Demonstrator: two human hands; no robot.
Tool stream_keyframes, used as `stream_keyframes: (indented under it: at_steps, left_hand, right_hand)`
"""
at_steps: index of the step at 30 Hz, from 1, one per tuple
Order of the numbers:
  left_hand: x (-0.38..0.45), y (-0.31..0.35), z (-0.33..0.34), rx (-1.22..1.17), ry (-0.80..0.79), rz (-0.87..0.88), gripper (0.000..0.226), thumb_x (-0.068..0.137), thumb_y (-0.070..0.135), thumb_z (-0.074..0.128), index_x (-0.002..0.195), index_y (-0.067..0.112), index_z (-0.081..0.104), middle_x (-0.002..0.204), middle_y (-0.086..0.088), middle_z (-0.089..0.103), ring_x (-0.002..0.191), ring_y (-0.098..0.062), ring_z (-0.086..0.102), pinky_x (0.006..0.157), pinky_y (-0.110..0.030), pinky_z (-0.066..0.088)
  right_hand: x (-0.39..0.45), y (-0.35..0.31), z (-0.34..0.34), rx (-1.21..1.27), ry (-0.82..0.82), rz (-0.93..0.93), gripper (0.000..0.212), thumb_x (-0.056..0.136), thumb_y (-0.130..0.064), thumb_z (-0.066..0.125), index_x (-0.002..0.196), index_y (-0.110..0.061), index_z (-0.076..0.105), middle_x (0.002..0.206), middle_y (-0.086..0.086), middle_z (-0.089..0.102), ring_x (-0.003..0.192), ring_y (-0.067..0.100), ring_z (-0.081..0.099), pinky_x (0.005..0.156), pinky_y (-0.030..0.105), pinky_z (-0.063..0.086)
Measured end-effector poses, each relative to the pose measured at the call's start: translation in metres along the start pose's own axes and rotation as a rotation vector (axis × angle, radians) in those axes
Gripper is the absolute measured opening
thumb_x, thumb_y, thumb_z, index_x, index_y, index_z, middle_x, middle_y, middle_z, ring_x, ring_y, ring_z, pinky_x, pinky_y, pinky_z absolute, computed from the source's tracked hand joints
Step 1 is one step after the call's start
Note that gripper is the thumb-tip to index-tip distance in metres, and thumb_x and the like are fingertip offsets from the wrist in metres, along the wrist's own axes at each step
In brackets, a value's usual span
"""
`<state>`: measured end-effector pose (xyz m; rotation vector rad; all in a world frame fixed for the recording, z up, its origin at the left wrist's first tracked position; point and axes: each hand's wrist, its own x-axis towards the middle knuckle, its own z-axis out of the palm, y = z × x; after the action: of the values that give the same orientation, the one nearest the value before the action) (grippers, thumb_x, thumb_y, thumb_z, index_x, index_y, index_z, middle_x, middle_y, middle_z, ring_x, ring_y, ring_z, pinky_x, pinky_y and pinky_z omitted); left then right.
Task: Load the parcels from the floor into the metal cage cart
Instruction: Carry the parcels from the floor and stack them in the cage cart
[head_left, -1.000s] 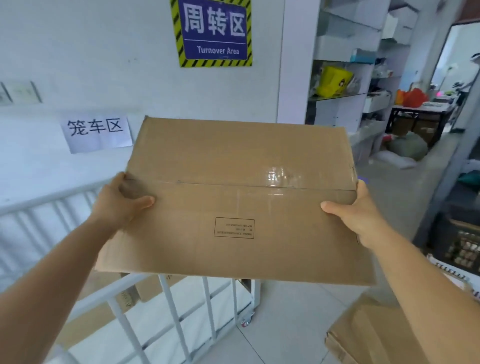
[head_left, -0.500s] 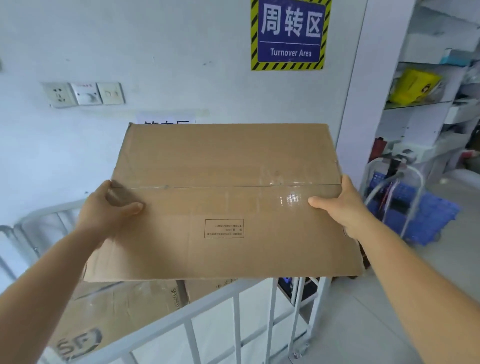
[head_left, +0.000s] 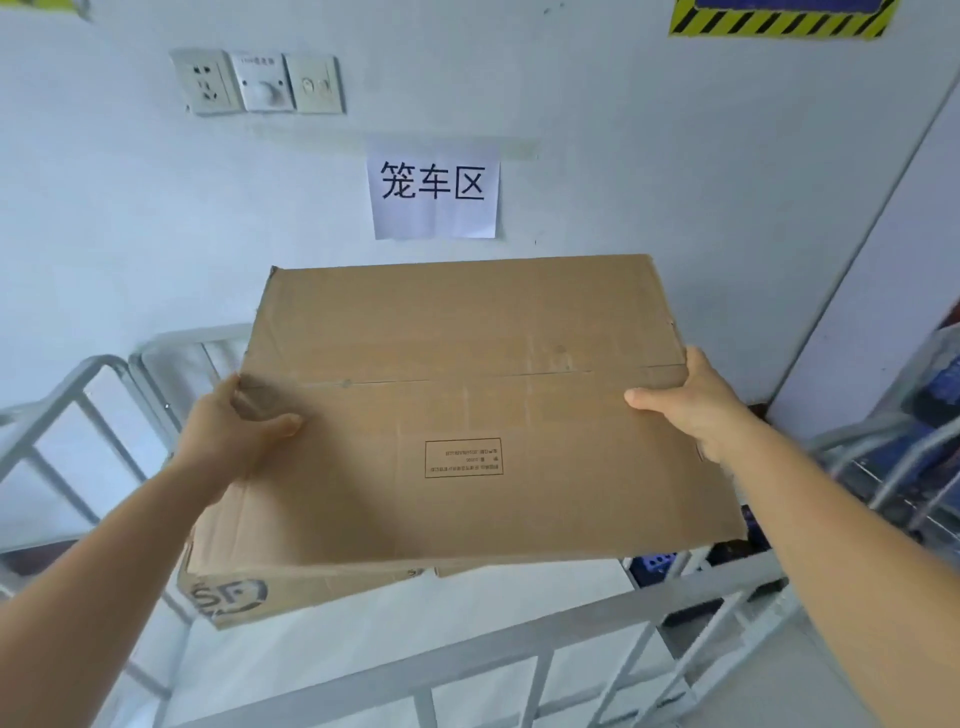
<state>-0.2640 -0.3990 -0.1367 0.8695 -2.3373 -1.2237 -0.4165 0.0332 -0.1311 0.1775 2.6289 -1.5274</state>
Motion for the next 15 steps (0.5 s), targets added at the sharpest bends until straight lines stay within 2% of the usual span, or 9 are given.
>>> stream_keyframes:
  at_steps: [3,6,9,12,15]
  left_hand:
    - [0.011,-0.010,0.028,0.068,0.006,-0.059,0.058,0.073,0.021,0.082,0.123,0.019,0.054,0.107,-0.008,0.061,0.090,-0.027,0.057,0.076,-0.039,0.051]
    - [0.013,-0.015,0.059,0.130,-0.017,-0.135,0.065,0.074,0.018,0.082,0.131,0.013,0.051,0.111,-0.008,0.060,0.091,-0.024,0.054,0.081,-0.038,0.048]
    - [0.014,-0.026,0.089,0.176,-0.061,-0.255,0.071,0.070,0.021,0.085,0.131,0.009,0.051,0.106,-0.007,0.059,0.089,-0.023,0.054,0.080,-0.037,0.047]
    - [0.012,-0.042,0.117,0.230,-0.104,-0.326,0.077,0.054,0.038,0.086,0.120,0.010,0.059,0.097,-0.001,0.061,0.087,-0.024,0.059,0.081,-0.039,0.051]
    - [0.008,-0.060,0.147,0.235,-0.150,-0.420,0.073,0.064,0.026,0.088,0.125,0.005,0.055,0.103,-0.002,0.057,0.090,-0.023,0.056,0.079,-0.034,0.046]
  right_hand:
    - [0.045,0.013,0.019,-0.037,-0.088,0.034,0.102,0.052,-0.041,0.087,0.140,-0.024,0.036,0.134,0.001,0.052,0.117,0.026,0.055,0.096,0.045,0.049]
    - [0.091,0.036,0.034,-0.082,-0.176,0.119,0.089,0.073,-0.027,0.084,0.145,-0.019,0.032,0.137,0.003,0.049,0.117,0.026,0.052,0.089,0.037,0.046]
    - [0.128,0.061,0.045,-0.151,-0.283,0.180,0.083,0.075,-0.023,0.083,0.142,-0.017,0.036,0.133,0.003,0.052,0.110,0.022,0.051,0.088,0.038,0.046]
    - [0.161,0.089,0.058,-0.220,-0.377,0.269,0.105,0.065,-0.031,0.089,0.150,-0.020,0.028,0.144,0.005,0.046,0.125,0.027,0.049,0.102,0.046,0.044]
    - [0.183,0.120,0.069,-0.324,-0.440,0.329,0.115,0.062,-0.037,0.090,0.153,-0.023,0.021,0.151,0.005,0.038,0.132,0.029,0.044,0.106,0.050,0.040]
